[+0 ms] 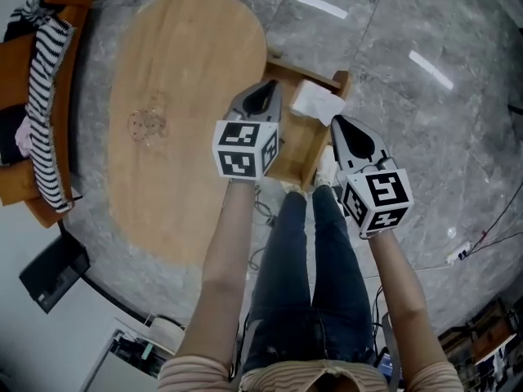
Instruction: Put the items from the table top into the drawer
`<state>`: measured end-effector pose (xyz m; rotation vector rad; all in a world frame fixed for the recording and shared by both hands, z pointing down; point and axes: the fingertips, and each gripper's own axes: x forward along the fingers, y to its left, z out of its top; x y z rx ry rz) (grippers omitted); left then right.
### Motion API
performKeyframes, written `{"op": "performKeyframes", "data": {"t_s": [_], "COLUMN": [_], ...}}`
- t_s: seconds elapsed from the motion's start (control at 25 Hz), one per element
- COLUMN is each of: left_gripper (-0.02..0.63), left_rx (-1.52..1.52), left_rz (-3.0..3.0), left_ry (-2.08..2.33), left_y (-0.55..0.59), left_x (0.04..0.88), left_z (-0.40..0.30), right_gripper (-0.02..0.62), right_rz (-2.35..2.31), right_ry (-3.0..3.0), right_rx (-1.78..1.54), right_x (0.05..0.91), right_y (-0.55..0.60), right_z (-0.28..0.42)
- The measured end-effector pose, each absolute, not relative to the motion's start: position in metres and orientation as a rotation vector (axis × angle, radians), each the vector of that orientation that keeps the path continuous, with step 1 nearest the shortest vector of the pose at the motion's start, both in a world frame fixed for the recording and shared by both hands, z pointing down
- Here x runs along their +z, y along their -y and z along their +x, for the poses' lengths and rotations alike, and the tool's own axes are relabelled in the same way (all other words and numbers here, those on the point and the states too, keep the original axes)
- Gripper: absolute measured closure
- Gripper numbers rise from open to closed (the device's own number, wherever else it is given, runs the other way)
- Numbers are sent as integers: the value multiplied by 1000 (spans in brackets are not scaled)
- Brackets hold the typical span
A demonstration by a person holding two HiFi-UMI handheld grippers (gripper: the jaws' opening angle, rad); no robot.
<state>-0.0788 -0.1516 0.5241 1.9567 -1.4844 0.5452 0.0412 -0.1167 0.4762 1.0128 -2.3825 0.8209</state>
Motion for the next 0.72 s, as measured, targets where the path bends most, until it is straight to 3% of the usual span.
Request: {"op": "performKeyframes", "data": {"t_s": [0.72], "left_gripper": [591], "left_rx": [262], "left_rz": [1910], "left_ry": [1716], "left_y": [106], "left_x": [372], "left_z": [-126], "right_gripper": [588], "right_rz": [923], "right_ry": [2553], "right_rx": [663], "right_x": [348], "right_y": [108], "right_z": [9]}}
